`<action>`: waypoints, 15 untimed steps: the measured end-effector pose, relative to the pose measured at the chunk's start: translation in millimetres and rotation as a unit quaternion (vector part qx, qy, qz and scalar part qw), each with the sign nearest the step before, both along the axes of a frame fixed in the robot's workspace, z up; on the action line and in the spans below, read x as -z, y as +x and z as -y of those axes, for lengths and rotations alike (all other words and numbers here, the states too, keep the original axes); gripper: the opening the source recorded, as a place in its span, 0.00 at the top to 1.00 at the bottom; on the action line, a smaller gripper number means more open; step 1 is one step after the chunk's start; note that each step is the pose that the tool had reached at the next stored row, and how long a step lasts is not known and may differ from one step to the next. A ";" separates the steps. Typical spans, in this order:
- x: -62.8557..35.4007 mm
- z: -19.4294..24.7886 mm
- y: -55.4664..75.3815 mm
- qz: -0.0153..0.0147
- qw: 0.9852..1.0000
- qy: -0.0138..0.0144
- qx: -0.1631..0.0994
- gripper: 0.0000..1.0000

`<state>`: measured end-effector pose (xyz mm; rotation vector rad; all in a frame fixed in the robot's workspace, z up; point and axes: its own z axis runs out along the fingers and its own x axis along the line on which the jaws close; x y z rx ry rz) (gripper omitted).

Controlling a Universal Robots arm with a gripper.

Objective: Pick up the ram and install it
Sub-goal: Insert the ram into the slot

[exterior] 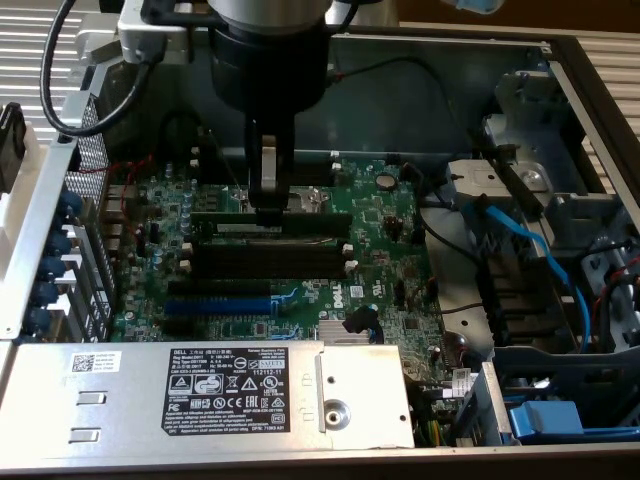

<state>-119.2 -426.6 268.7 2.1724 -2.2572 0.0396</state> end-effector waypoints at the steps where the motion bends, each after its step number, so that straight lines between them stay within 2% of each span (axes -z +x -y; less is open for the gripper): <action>1: 0.6 0.1 0.0 0.000 1.000 0.000 0.000 0.88; 9: 4.4 1.4 0.1 0.000 1.000 0.000 -0.012 0.88; 15: 11.1 1.7 0.1 -0.001 1.000 0.000 -0.013 0.88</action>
